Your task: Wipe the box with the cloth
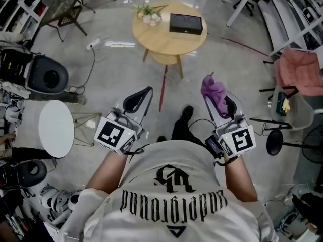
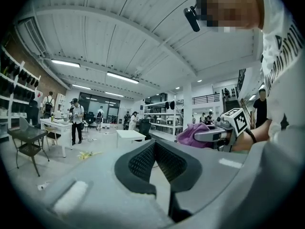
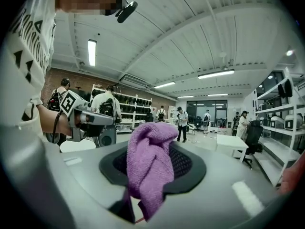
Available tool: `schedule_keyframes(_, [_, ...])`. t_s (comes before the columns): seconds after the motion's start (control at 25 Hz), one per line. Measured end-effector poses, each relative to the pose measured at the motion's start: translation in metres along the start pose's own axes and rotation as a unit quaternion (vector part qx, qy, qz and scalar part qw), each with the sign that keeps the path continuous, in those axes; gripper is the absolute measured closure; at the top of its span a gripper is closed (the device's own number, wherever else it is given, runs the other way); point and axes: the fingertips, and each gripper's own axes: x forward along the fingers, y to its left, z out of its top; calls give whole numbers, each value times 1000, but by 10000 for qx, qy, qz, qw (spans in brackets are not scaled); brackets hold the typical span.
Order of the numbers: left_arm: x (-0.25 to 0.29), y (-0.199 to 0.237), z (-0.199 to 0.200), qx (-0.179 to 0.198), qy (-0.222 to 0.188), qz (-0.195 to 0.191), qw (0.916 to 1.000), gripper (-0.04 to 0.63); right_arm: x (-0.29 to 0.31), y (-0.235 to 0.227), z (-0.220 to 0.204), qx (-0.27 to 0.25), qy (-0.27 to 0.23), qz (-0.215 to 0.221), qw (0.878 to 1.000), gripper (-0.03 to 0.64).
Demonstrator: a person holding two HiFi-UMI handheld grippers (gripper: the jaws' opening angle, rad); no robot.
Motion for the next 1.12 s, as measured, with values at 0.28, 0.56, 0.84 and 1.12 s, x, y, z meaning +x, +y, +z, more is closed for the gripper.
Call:
schedule_keyframes(0.28, [76,39,-6,-24,258,173,9995,588,53,-71,-25,208,85,183,9996,479])
schedule_keyframes(0.56, [191,68,-15,-82,465,174,9987,588,94,-183,-49,427,231,233,9985,477])
schedule_keyframes(0.84, [283,91,-19,-64,617,348,9975,586,120,-280,-68,432,365,337,9978,477])
schedule_keyframes(1.12, [338,124,-29,-90,843,386,9956,586,150,-334,-83,523,519,299,9968,477])
